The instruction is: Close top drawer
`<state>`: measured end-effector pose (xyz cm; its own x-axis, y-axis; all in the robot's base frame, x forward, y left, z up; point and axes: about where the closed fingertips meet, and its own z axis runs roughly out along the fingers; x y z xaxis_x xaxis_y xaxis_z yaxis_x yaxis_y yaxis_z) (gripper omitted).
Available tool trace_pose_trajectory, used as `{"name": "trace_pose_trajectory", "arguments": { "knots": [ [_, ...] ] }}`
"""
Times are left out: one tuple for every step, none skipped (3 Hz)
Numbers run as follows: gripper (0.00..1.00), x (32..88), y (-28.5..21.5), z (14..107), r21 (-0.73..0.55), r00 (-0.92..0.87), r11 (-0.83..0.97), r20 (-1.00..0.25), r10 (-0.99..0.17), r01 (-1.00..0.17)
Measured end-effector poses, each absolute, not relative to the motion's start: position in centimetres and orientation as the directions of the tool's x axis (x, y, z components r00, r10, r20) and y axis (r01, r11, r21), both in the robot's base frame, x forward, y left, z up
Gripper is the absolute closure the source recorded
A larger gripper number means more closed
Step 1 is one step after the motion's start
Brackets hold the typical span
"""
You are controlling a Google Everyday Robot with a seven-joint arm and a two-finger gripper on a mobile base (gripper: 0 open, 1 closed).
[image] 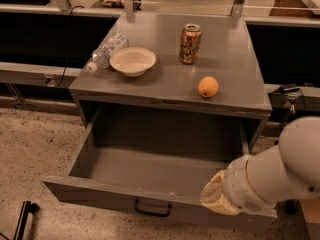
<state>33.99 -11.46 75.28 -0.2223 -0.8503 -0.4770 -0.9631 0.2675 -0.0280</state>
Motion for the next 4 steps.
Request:
{"name": "trace_pose_trajectory", "arguments": {
  "knots": [
    [1.00,32.6,-11.1,70.5,-0.039,-0.255,0.317,-0.505,-0.825,-0.948],
    [1.00,32.0,-11.3,67.7,-0.045,-0.271,0.344,-0.526,-0.806,-0.938],
    [1.00,32.0,-11.7,66.1,-0.043,-0.285,0.361,-0.529,-0.799,-0.931],
    [1.00,32.4,-11.4,64.7,-0.052,-0.309,0.395,-0.533,-0.788,-0.917]
  ]
}}
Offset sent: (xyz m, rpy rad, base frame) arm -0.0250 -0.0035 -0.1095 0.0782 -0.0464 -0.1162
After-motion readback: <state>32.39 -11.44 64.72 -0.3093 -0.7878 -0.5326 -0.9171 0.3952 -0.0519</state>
